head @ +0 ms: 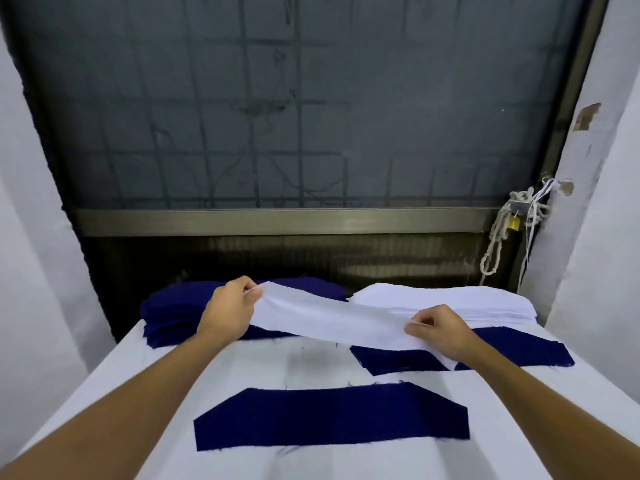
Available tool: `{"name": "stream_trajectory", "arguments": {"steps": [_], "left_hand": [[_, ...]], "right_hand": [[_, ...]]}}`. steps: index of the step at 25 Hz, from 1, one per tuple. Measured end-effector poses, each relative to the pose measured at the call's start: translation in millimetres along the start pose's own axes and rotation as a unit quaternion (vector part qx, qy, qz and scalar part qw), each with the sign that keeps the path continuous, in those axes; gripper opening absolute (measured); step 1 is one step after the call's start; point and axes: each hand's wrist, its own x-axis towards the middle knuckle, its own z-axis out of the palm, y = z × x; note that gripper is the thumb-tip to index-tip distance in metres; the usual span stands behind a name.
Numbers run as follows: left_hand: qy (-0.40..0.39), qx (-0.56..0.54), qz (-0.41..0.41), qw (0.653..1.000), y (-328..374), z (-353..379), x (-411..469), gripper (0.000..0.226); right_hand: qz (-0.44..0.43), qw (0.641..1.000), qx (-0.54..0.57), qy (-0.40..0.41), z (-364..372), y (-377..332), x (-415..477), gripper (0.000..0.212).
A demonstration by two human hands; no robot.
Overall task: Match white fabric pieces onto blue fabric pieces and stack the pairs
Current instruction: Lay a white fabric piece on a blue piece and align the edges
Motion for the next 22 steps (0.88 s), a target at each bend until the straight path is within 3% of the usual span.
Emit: {"name": "stream_trajectory", "arguments": {"steps": [7, 11, 17, 22], "left_hand": [[-0.048, -0.008, -0.073, 0.996, -60.9, -5.2, -53.9, 0.027], [-0.058, -0.036, -0.124, 0.99, -83.4, 10.5, -85.7, 0.032], [-0.035, 0.001, -0.164, 0.986, -97.2, 30.4, -124.9, 0.039], [0.03, 0.03, -0.124, 0.991, -102.2, 43.5, -142.7, 0.034]], "right_hand": [[0.068, 0.995, 0.076, 0.003, 17.6, 10.7, -52.0, 0.048], [0.1, 0.988, 0.116, 0.037, 36.3, 26.0, -71.9, 0.036], [0.066, 0.99, 0.05, 0.11, 66.9, 45.7, -93.1, 0.016], [0.024, 0.981, -0.086, 0.174, 83.7, 57.5, -96.8, 0.009]]}}
